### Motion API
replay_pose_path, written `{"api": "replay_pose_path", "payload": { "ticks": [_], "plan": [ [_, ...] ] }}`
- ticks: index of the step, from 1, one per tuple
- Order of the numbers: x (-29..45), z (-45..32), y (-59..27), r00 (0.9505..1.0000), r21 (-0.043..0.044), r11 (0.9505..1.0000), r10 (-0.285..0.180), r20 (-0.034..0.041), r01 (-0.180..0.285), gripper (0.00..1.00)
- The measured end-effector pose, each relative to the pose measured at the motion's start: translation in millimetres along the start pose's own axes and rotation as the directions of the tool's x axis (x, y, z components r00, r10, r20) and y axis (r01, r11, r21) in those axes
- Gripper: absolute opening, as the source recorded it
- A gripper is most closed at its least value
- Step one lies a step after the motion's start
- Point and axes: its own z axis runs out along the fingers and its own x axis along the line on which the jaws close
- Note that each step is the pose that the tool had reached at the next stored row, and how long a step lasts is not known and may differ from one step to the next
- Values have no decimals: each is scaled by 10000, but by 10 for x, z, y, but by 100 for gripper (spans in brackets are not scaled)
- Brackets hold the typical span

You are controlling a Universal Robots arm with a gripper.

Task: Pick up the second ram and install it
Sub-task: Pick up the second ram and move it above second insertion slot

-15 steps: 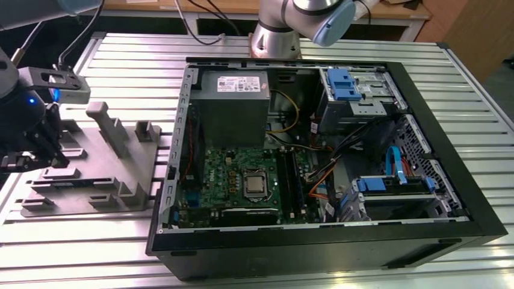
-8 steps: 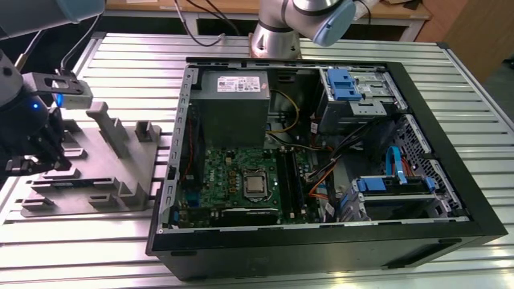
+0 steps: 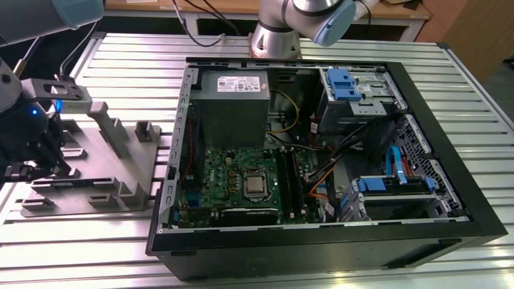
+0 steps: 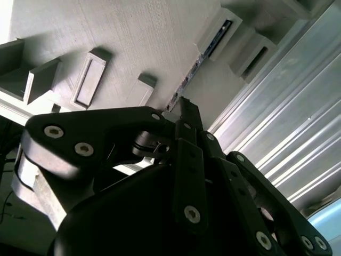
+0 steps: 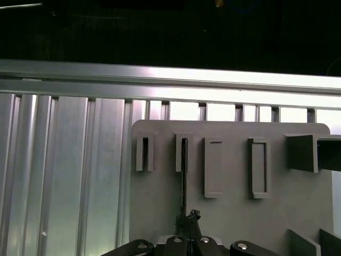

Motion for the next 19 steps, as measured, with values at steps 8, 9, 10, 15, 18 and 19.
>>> {"api": "replay_pose_path", "payload": {
  "ticks": [8,9,10,15,18,19],
  "plan": [
    [13,100,-4,10000,0,10000,-11,8,11,10],
    [13,103,-4,10000,-2,10000,-12,7,12,10],
    [13,106,-4,10000,-2,10000,-14,6,14,10],
    [15,153,-6,10000,-2,10000,-23,3,23,10],
    [15,153,-6,10000,-2,10000,-25,4,25,10],
    [15,154,-6,10000,-1,10000,-26,4,26,10]
  ]
}}
